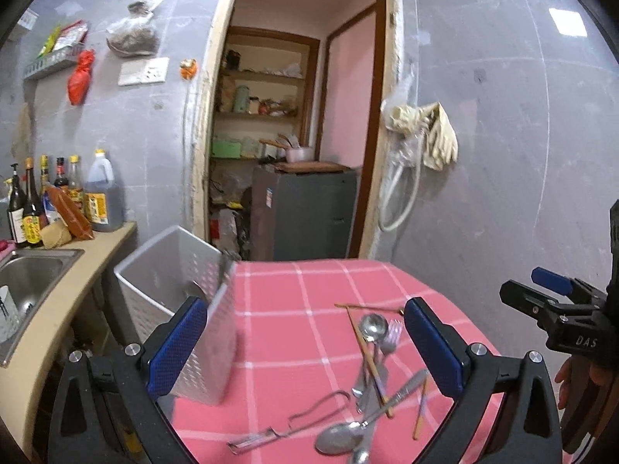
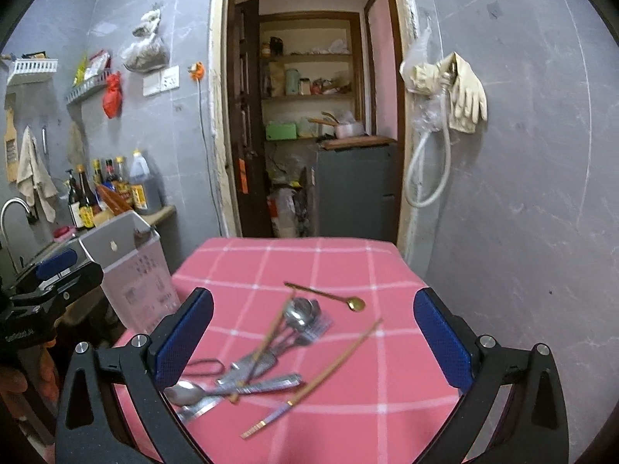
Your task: Organize utensils
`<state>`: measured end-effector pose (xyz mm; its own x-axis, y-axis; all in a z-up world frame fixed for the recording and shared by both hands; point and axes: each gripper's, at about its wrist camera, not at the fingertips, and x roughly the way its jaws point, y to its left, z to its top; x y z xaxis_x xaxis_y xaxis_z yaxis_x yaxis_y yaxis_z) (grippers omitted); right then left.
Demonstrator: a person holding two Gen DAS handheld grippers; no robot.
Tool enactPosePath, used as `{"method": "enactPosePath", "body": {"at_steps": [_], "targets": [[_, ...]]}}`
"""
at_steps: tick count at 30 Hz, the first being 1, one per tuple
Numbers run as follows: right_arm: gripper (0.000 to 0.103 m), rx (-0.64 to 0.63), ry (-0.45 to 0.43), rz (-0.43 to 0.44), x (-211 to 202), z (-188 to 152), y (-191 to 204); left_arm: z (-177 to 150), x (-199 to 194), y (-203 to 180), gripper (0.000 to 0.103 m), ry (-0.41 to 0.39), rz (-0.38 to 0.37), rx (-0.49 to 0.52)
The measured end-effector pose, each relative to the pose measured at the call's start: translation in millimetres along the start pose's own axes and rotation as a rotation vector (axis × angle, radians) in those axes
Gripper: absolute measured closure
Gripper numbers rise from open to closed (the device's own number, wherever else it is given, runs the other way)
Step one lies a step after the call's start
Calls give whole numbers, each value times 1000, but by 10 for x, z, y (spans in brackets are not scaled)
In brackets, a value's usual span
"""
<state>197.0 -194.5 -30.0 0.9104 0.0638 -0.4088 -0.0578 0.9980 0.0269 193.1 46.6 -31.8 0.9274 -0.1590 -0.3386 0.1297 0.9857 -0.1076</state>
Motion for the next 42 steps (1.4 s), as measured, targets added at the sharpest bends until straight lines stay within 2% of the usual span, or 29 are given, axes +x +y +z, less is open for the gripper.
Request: {"method": "enactPosePath", "body": {"at_steps": [10, 14, 23, 25, 28, 31, 36, 42], "targets": [[1, 25, 108, -11, 260, -309, -186, -276, 236, -157, 0, 93, -8, 33], [1, 51, 172, 9, 451, -436, -251, -404, 405, -118, 0, 187, -17, 25], [3, 149, 320, 144, 880, -696, -321, -649, 664, -7, 0, 352, -82, -20], [20, 180, 351, 187, 985, -767, -293, -664, 704, 47, 2, 371, -80, -48], [38, 213, 400, 235, 1124, -878, -213, -704, 775, 122, 9, 402, -66, -72], [47, 230, 440, 279, 1221, -975, -76, -750, 845, 171, 17, 438, -61, -72], [50, 279, 500, 310, 1327, -1103, 24, -820, 964, 218, 23, 501, -62, -53], [69, 349, 527, 333, 1436, -1165, 30, -902, 1143, 146, 34, 605, -75, 17]]}}
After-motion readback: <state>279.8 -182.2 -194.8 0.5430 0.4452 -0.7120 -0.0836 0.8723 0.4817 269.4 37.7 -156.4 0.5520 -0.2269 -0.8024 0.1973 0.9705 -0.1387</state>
